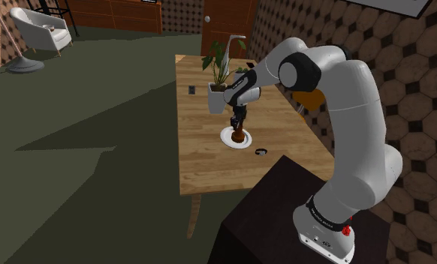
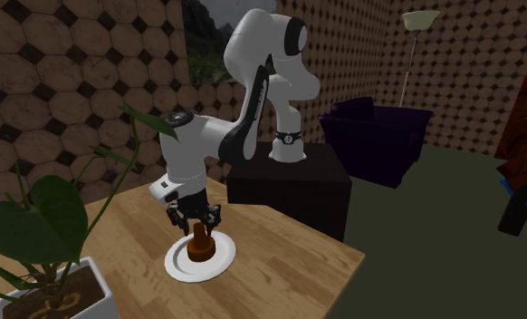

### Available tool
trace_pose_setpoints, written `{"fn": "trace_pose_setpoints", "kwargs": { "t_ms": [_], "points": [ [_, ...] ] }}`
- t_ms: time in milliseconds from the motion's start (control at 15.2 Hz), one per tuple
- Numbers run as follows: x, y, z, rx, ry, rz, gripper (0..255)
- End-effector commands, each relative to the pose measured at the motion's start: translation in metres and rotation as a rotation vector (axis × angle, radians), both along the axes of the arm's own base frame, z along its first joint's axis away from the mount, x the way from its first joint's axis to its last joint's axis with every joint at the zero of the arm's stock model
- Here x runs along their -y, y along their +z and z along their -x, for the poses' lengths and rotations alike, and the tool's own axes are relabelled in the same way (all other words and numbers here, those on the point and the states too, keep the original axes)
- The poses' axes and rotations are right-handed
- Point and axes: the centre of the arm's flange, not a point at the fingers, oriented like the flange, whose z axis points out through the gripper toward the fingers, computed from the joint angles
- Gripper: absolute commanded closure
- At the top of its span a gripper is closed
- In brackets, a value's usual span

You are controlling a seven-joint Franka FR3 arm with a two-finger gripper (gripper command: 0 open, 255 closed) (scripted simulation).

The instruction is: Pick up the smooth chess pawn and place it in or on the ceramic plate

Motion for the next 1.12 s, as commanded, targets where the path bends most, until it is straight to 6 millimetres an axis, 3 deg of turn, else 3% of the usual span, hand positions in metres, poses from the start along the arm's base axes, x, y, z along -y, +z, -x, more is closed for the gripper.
{"fn": "trace_pose_setpoints", "kwargs": {
  "t_ms": [0,264,528,1056],
  "points": [
    [0.0,0.0,0.0,0.0,0.0,0.0,0],
    [0.0,0.0,0.0,0.0,0.0,0.0,0],
    [-0.002,0.049,-0.008,0.0,0.0,0.0,0],
    [-0.002,0.049,-0.008,0.0,0.0,0.0,0]
  ]
}}
